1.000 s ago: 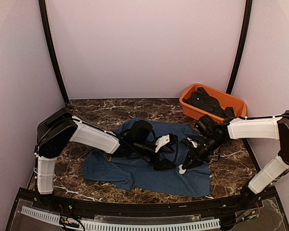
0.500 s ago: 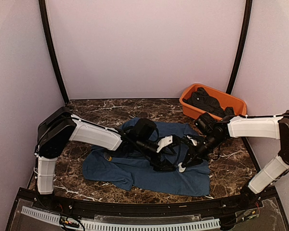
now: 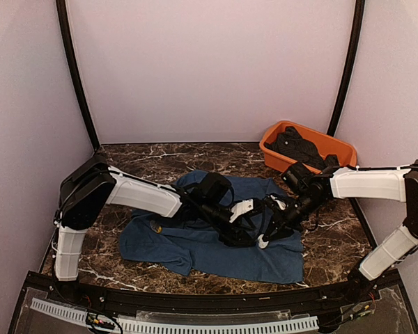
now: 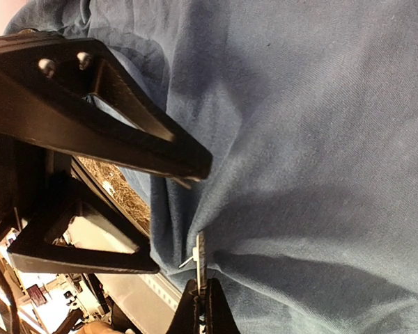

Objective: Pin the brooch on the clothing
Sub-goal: Cross the brooch over the flattened clothing.

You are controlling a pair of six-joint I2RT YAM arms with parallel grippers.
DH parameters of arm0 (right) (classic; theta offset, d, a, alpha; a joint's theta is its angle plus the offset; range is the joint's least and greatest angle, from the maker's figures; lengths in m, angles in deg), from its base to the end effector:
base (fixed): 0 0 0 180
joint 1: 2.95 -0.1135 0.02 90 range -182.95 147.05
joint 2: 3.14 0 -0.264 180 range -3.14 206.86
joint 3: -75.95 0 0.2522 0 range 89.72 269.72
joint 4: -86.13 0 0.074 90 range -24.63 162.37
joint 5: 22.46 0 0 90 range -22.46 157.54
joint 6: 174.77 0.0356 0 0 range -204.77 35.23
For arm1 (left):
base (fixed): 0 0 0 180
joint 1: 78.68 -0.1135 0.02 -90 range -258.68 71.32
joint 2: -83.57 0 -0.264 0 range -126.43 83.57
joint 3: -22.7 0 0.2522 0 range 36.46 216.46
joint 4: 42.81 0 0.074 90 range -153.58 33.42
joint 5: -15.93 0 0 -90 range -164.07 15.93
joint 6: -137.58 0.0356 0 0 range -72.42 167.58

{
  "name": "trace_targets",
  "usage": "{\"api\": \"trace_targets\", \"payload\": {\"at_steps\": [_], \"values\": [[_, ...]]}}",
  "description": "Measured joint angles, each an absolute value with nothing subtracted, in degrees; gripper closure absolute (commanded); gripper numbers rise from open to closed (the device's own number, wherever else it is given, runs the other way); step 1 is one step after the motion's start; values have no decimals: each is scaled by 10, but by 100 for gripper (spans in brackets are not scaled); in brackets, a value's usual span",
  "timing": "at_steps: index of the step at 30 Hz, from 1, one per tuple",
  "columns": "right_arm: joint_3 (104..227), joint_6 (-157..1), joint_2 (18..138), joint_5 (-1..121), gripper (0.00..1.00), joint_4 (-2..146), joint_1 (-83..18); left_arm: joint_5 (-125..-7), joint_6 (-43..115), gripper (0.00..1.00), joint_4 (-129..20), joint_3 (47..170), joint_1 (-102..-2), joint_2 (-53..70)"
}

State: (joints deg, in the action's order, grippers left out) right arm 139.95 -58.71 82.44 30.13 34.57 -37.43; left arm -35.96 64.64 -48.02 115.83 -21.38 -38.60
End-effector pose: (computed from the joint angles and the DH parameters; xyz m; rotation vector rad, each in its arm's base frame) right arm 0.2052 0.1672 0.1861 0.3544 -2.8525 -1.0540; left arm 0.2329 -0.4035 0.1571 1.6503 1.5104 -1.1141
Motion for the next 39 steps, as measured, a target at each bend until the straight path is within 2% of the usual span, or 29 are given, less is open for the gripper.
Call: {"api": "trace_targets", "payload": {"at_steps": [6,14,15,17,39], "values": [[1400,-587,822,301,100,345,-374,-359,645,54,-490,1162,-213,-398],[1400,-587,814,301,100,345,-374,-360,644,83,-495,1162,-211,-401],[1400,-587,814,301,100,345,-374,-360,643,90,-495,1162,-211,-401],[1400,-587,814,301,100,345,-374,-360,641,98,-494,1162,-211,-401],[1400,-591,810,324,100,343,-409,-360,619,99,-502,1172,-211,-411]]}}
